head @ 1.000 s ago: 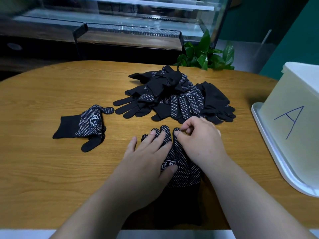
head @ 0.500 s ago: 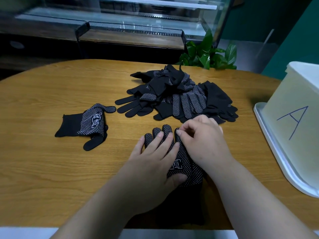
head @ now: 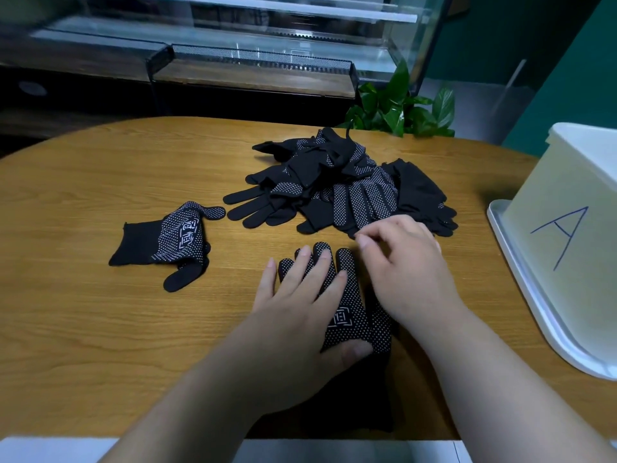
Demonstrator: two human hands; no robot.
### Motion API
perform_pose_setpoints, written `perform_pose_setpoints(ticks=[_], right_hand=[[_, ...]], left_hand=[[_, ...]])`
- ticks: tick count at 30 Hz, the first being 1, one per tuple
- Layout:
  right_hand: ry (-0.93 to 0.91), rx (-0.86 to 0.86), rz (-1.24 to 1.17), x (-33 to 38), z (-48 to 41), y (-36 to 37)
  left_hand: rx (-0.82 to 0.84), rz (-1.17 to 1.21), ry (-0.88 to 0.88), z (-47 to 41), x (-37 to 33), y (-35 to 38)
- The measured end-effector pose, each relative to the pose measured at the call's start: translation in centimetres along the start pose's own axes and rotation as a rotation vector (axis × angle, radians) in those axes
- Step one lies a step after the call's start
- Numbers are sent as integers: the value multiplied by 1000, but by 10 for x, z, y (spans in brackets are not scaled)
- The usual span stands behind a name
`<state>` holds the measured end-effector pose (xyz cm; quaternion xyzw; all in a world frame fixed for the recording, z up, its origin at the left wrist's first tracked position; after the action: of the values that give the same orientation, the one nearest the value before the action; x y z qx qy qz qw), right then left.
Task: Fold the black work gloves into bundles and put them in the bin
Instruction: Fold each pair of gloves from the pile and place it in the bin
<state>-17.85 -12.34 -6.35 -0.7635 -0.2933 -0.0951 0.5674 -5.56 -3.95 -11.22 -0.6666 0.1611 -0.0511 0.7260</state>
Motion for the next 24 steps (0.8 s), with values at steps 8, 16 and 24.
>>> perform_pose_setpoints(ticks=[8,16,24], right_hand=[[231,304,20,-40,26,-22],[166,403,122,-23,36,-9],[172,418,137,-18,32,-6]], left_hand=[[-31,17,6,2,-24,3],[-63,-8,-110,-3,-23,5],[-85,34,-174,-7,-22,7]])
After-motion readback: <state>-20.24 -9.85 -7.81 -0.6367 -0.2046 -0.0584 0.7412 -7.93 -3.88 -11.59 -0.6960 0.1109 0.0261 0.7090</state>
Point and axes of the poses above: each hand's wrist, its own z-axis away from the middle knuckle, its own y-axis out of the palm, x = y × z, the point moved 8 cm from there along -z, towards the middle knuckle
